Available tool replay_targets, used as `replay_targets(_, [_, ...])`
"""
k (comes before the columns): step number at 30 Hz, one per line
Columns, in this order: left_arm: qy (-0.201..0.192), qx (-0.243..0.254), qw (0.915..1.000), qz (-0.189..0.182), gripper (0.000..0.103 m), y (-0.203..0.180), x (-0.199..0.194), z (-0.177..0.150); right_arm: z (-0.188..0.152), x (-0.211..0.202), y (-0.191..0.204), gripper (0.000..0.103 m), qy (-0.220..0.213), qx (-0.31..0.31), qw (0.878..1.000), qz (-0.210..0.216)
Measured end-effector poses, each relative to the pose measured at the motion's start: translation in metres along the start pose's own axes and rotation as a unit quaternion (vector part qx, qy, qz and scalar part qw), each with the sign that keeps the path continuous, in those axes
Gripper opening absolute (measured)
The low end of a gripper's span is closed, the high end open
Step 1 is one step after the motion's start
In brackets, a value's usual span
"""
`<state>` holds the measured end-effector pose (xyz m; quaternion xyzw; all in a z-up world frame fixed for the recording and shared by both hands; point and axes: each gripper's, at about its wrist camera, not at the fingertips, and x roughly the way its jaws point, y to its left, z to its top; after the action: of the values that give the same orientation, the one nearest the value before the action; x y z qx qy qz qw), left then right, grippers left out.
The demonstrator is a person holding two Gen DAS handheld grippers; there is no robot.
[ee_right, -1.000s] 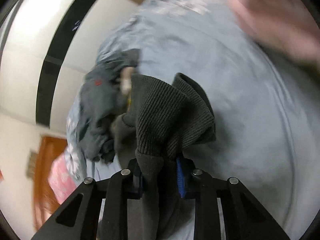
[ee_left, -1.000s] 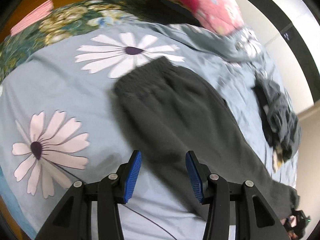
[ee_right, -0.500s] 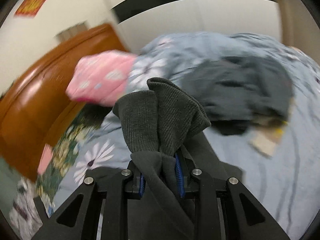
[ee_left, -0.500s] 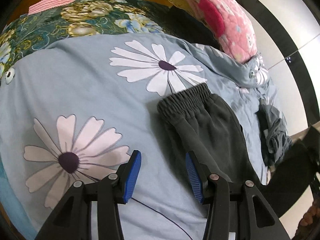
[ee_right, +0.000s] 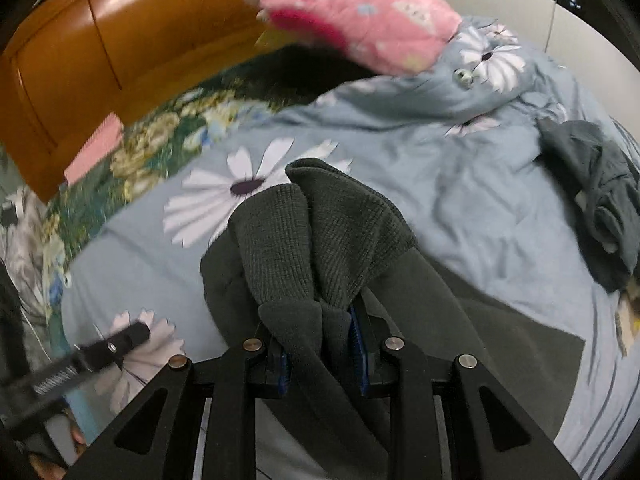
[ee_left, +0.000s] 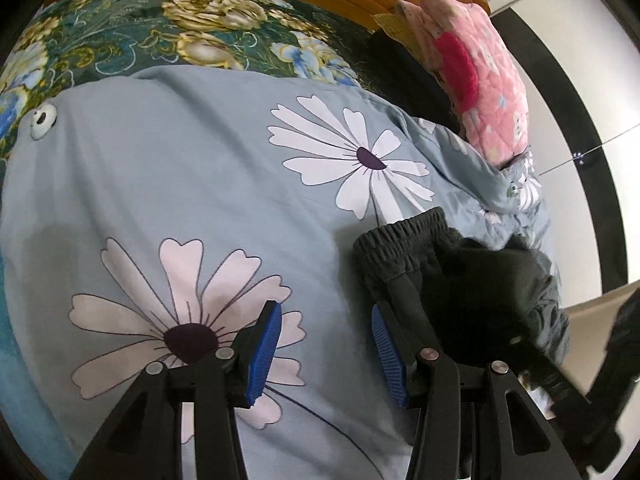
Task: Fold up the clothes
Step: 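Fold the waistband with the left tool toward the cuffs held by the right tool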
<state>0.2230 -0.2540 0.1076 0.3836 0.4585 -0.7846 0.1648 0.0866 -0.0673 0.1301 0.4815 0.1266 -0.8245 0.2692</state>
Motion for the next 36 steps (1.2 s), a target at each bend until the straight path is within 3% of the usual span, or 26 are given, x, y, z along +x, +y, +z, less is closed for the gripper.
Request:
replay_targets(3, [0.006,-0.009,0.9994,-0.034,0.051,-0.005,0.002,0.0,-0.005,0.003,0.001,0.037,0.017,-0.014,0.999,0.026])
replay_targets(6, [0.014,-0.022,0.9965,-0.08,0.054,-0.012,0.005,-0.002,-0.01,-0.003,-0.002,0.059,0.03,-0.021,0.994,0.1])
replay_targets(8, [0.018,-0.023,0.9939,-0.106,0.055,-0.02,0.007,-0.004,-0.014,-0.017,-0.016,0.059,0.023,-0.016,0.99,0.14])
replay_targets(12, [0.034,-0.011,0.988,-0.15,0.067,-0.039,0.011,-0.011,-0.023,-0.046,-0.065,0.06,0.0,0.039,0.991,0.128])
replay_targets(15, [0.054,0.001,0.9869,-0.152,0.068,-0.055,0.021,-0.017,-0.033,-0.063,-0.111,0.06,-0.009,0.089,0.992,0.09])
replay_targets(19, [0.076,0.024,0.9891,-0.123,0.07,-0.077,0.042,-0.024,-0.055,-0.073,-0.156,0.06,-0.001,0.151,0.987,0.06])
replay_targets(21, [0.078,0.012,0.9897,-0.119,0.073,-0.08,0.046,-0.025,-0.066,-0.076,-0.173,0.06,0.008,0.178,0.983,0.05])
replay_targets(24, [0.068,0.005,0.9901,-0.122,0.081,-0.09,0.048,-0.026,-0.08,-0.078,-0.185,0.06,0.012,0.202,0.978,0.048])
replay_targets(28, [0.061,0.026,0.9933,-0.095,0.081,-0.108,0.052,-0.027,-0.09,-0.078,-0.19,0.06,0.017,0.218,0.975,0.049])
replay_targets(29, [0.055,0.033,0.9945,-0.082,0.08,-0.109,0.052,-0.027,-0.092,-0.079,-0.191,0.06,0.017,0.218,0.974,0.05])
replay_targets(33, [0.041,0.029,0.9974,-0.051,0.035,-0.106,0.052,-0.025,-0.092,-0.082,-0.192,0.06,0.01,0.222,0.974,0.053])
replay_targets(36, [0.04,0.026,0.9949,-0.089,0.021,-0.103,0.047,-0.021,-0.094,-0.086,-0.195,0.06,0.006,0.223,0.973,0.053])
